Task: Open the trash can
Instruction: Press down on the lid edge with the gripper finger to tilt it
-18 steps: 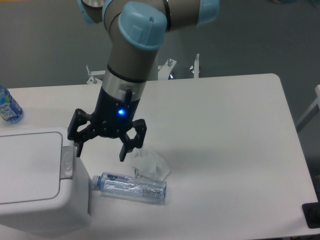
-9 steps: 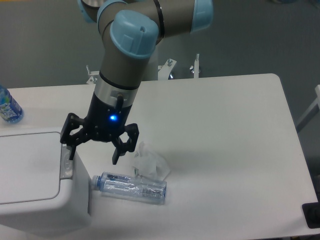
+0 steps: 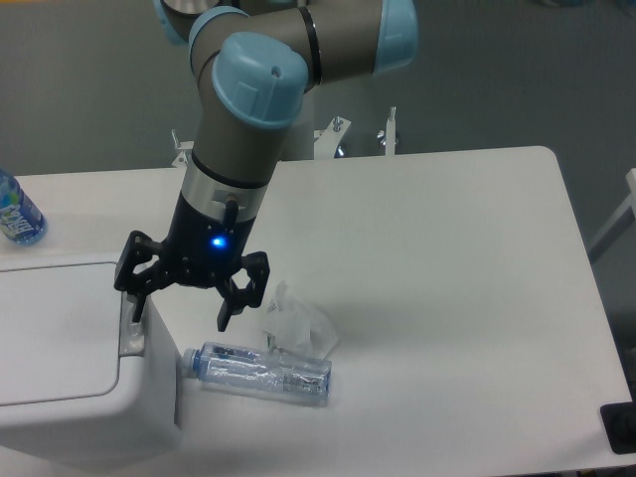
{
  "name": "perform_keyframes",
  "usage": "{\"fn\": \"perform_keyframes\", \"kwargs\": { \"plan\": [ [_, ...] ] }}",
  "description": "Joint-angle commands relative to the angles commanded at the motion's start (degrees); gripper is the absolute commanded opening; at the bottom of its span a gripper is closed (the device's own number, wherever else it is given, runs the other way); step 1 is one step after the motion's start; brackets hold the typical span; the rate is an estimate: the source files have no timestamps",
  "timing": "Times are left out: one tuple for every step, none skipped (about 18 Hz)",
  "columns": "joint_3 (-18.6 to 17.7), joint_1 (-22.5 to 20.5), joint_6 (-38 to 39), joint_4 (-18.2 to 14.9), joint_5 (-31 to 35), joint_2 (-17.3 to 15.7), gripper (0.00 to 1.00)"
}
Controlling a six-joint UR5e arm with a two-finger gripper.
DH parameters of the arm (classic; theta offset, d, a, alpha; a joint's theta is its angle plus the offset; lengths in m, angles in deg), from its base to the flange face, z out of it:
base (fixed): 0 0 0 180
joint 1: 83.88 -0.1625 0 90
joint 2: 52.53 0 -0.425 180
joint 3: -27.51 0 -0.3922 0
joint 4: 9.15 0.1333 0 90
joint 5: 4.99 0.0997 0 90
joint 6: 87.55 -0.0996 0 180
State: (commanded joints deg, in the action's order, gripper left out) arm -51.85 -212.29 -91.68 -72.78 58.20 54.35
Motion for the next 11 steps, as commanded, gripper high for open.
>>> {"fn": "perform_keyframes", "kwargs": {
  "plan": [
    [0.00, 0.09, -0.09, 0.00, 0.00, 0.00, 1.00],
    [-0.09, 0.18, 0.00, 0.35, 0.00, 0.00, 1.00],
    [-0.09, 0.18, 0.00, 0.44, 0.00, 0.09, 1.00],
    [-0.09, 0.18, 0.00, 0.44, 0.00, 0.09, 1.00],
    [-0.09, 0.18, 0.00, 0.44, 0.00, 0.09, 1.00],
    [-0.09, 0.18, -0.09, 0.44, 0.00, 0.09, 1.00],
    [-0.09, 0.18, -0.09, 0.44, 0.00, 0.09, 1.00],
    [-0.09, 0.18, -0.09, 0.44, 0.09, 0.09, 1.00],
    [-0.09, 0.18, -0.09, 0.44, 0.09, 0.17, 1.00],
    [-0.09, 0.18, -0.09, 0.44, 0.09, 0.26, 1.00],
    [-0.09, 0.18, -0.09, 0.44, 0.09, 0.26, 1.00]
  ]
}}
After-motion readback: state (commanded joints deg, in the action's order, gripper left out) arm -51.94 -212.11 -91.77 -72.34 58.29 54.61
